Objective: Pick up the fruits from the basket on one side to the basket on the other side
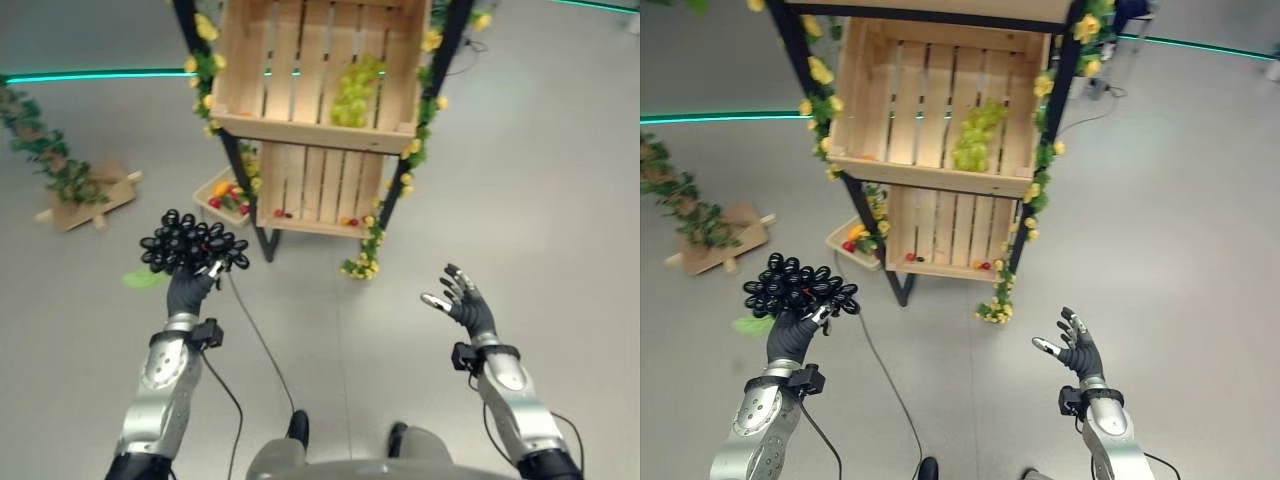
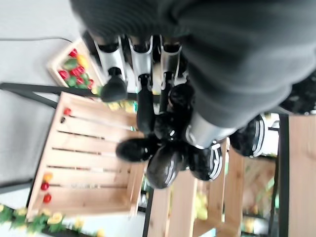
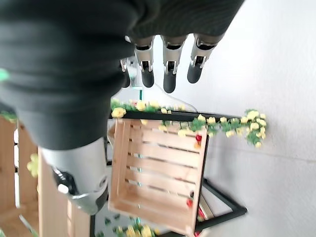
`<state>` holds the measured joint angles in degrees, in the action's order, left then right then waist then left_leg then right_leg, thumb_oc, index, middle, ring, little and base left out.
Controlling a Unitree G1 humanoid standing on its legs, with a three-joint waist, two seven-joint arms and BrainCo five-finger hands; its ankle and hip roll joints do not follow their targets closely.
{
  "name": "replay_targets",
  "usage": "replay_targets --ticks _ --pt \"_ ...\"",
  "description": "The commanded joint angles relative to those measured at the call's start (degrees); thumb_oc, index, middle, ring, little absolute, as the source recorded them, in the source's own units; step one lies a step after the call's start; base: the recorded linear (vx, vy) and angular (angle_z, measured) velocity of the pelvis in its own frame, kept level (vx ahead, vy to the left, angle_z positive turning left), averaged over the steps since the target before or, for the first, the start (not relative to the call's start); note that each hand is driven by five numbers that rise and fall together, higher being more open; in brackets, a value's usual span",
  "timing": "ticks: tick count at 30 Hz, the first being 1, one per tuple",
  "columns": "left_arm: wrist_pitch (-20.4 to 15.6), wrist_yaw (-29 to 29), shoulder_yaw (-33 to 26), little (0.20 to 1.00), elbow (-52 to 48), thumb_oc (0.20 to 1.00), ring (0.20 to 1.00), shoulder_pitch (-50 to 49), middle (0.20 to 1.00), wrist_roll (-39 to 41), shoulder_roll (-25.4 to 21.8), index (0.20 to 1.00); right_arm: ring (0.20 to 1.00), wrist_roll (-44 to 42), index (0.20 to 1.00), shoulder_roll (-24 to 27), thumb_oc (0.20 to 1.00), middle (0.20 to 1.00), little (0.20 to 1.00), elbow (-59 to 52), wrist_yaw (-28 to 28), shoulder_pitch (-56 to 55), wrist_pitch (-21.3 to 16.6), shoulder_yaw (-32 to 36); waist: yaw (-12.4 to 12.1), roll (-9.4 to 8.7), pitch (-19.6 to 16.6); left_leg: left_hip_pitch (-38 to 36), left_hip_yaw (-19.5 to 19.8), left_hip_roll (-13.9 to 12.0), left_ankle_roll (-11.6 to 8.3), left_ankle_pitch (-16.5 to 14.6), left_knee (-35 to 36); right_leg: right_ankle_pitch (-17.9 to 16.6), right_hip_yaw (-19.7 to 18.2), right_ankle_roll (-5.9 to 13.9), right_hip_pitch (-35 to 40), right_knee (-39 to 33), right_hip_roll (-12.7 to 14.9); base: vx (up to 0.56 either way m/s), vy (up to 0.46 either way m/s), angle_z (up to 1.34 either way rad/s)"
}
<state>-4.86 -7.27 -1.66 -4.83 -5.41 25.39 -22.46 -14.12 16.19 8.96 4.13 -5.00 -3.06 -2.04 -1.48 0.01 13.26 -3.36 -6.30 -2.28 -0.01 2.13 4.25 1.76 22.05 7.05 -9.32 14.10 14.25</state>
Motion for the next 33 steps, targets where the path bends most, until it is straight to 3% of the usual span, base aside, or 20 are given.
replay_targets --ticks 1,2,3,4,6,9,15,17,19,20,21,22,23,26,28,29,33 --pt "-3.2 2.0 -2.6 0.200 -6.5 0.200 0.200 2.2 0.200 -4.1 -1.7 0.200 1.000 0.7 1.000 0.5 1.000 1.000 1.000 0.8 -0.6 1.0 -1.7 0.4 -1.5 -1.33 -4.0 0.1 4.5 0.8 -0.73 -4.6 0.1 -5.9 -1.9 2.64 6.1 -10.4 -0.3 0.17 -0.056 -0.12" --pt "-3.3 2.4 -2.2 0.200 -7.5 0.200 0.200 2.2 0.200 -3.1 -1.5 0.200 1.000 0.7 1.000 0.7 1.000 1.000 1.000 1.2 -0.7 1.1 -1.6 0.8 -0.5 -1.37 -4.6 0.0 4.7 0.8 -0.85 -4.3 0.2 -5.7 -6.5 2.51 6.4 -11.8 -1.8 0.11 -0.040 -0.10" --pt "-3.3 2.4 -2.2 0.200 -7.5 0.200 0.200 2.2 0.200 -3.0 -1.5 0.200 1.000 0.7 1.000 0.8 1.000 1.000 1.000 1.2 -0.7 1.1 -1.6 0.8 -0.6 -1.35 -4.6 0.0 4.6 0.7 -0.87 -4.4 0.3 -5.7 -6.6 2.49 6.4 -11.9 -1.9 0.07 -0.056 -0.16" --pt "-3.4 2.4 -2.5 0.200 -8.0 0.200 0.200 2.1 0.200 -2.5 -1.6 0.200 1.000 0.7 1.000 0.8 1.000 1.000 1.000 1.1 -0.7 1.2 -1.5 0.9 -0.7 -1.37 -4.6 -0.1 3.8 0.4 -1.11 -4.5 0.4 -6.7 -6.6 2.69 6.2 -12.9 -1.4 -0.02 -0.064 -0.09" --pt "-3.0 2.2 -3.1 0.200 -8.1 0.200 0.200 2.8 0.200 -2.2 -1.6 0.200 1.000 0.7 1.000 0.6 1.000 1.000 1.000 1.6 -0.7 1.5 -1.1 0.8 -1.8 -1.61 -5.2 -0.2 1.2 -0.5 -1.83 -5.0 0.2 -9.1 -1.7 4.05 7.3 -15.0 1.7 -0.01 -0.106 -0.62" --pt "-3.1 2.3 -3.1 0.200 -7.0 0.200 0.200 3.6 0.200 -0.5 -2.1 0.200 1.000 1.5 1.000 1.2 1.000 1.000 1.000 2.4 -2.0 1.7 -0.5 -0.2 -1.2 -1.88 -5.8 -1.7 -0.6 -1.4 -2.11 -5.5 -0.1 -8.1 -2.8 3.60 7.2 -13.5 0.5 0.08 -0.120 -0.88" --pt "-3.5 0.4 -3.6 0.200 -1.7 0.200 0.200 10.2 0.200 2.5 -4.5 0.200 1.000 1.1 1.000 3.0 1.000 1.000 1.000 2.5 -3.5 1.3 0.2 -1.2 1.5 -0.06 -6.8 -2.9 -1.2 -3.6 -3.61 -6.4 -2.8 -4.8 -3.7 1.40 9.2 -14.1 -2.6 0.07 -0.136 -0.09" --pt "-3.6 -0.4 -4.4 0.200 0.3 0.200 0.200 11.7 0.200 3.7 -5.9 0.200 1.000 0.5 1.000 4.0 1.000 1.000 1.000 3.3 -3.5 2.7 0.1 -2.7 1.8 0.40 -6.1 -1.1 -0.3 -4.9 -4.48 -7.0 -8.2 -3.4 -5.0 -0.14 9.5 -15.0 -5.1 -0.01 -0.185 -0.18" --pt "-3.8 -0.3 -4.6 0.200 1.3 0.200 0.200 12.4 0.200 6.6 -6.1 0.200 1.000 0.0 1.000 4.7 1.000 1.000 1.000 4.0 -3.9 3.7 0.2 -3.9 1.3 -0.36 -4.6 4.3 1.3 -5.2 -5.04 -6.3 -20.0 -2.7 -6.5 -1.82 10.6 -15.5 -6.3 -0.03 -0.215 -0.42" --pt "-3.9 -0.8 -4.1 0.200 2.2 0.200 0.200 13.9 0.200 6.6 -6.7 0.200 1.000 0.1 1.000 5.2 1.000 1.000 1.000 4.3 -3.7 3.7 0.1 -3.7 1.2 -0.87 -3.3 7.3 1.6 -4.5 -5.53 -4.7 -26.1 -2.7 -5.9 -2.48 11.0 -15.4 -5.7 -0.07 -0.165 -0.53" --pt "-4.4 -1.1 -3.9 0.200 2.8 0.200 0.200 15.2 0.200 7.3 -7.1 0.200 1.000 -0.1 1.000 5.5 1.000 1.000 1.000 4.5 -3.7 3.9 0.2 -3.5 0.5 -0.79 -2.2 9.4 4.4 -1.6 -5.54 -4.6 -26.5 -2.3 -5.7 -2.81 11.5 -15.4 -5.6 -0.04 -0.093 -0.22" --pt "-4.9 -1.1 -4.1 0.200 3.0 0.200 0.200 15.2 0.200 8.0 -7.4 0.200 1.000 -0.2 1.000 5.7 1.000 1.000 1.000 4.3 -3.5 3.5 0.2 -3.2 0.1 -0.98 -2.0 12.1 6.4 1.3 -5.20 -5.1 -24.9 -1.6 -5.9 -2.90 12.3 -15.8 -5.5 0.04 -0.028 0.12" --pt "-4.9 -1.2 -4.6 0.200 3.6 0.200 0.200 15.4 0.200 8.4 -7.7 0.200 1.000 0.0 1.000 5.8 1.000 1.000 1.000 4.6 -3.5 3.5 0.3 -3.1 0.0 -1.12 -2.2 13.2 7.2 2.6 -4.87 -5.7 -23.7 -1.5 -6.6 -2.88 12.6 -15.9 -5.7 0.13 0.009 0.05" --pt "-5.3 -2.1 -5.2 0.200 5.4 0.200 0.200 16.4 0.200 9.6 -10.4 0.200 1.000 0.1 1.000 5.8 1.000 1.000 1.000 6.4 -3.6 3.4 0.2 -3.5 -1.0 -0.30 -2.6 14.0 9.5 0.3 -5.52 -1.2 -14.6 -1.0 -8.8 -2.06 14.5 -17.3 -7.1 0.20 0.070 -0.18" --pt "-5.6 -2.7 -5.8 0.200 5.4 0.200 0.200 16.7 0.200 9.8 -11.9 0.200 1.000 0.4 1.000 6.1 1.000 1.000 1.000 7.2 -3.4 3.6 0.1 -3.7 -1.5 0.04 -2.7 14.0 11.0 -1.2 -5.90 0.3 -10.6 -0.5 -9.6 -1.81 15.1 -17.2 -7.4 0.23 0.096 -0.57" --pt "-5.8 -2.9 -7.4 0.200 5.5 0.200 0.200 16.2 0.200 10.9 -14.4 0.200 1.000 1.1 1.000 6.8 1.000 1.000 1.000 8.5 -3.5 4.1 0.1 -4.3 -2.6 1.18 -2.6 13.7 14.9 -2.9 -6.59 2.7 -3.1 1.0 -11.2 -1.44 16.2 -17.1 -7.9 0.23 0.086 -0.74" --pt "-6.5 -2.8 -10.2 0.200 4.7 0.200 0.200 13.1 0.200 12.2 -15.1 0.200 1.000 2.8 1.000 6.1 1.000 1.000 1.000 10.6 -4.4 3.4 0.3 -4.5 -2.5 3.00 -3.6 9.9 16.6 -2.5 -7.01 4.4 -0.7 1.8 -12.1 -1.08 18.1 -17.4 -7.5 0.17 0.146 -0.77"
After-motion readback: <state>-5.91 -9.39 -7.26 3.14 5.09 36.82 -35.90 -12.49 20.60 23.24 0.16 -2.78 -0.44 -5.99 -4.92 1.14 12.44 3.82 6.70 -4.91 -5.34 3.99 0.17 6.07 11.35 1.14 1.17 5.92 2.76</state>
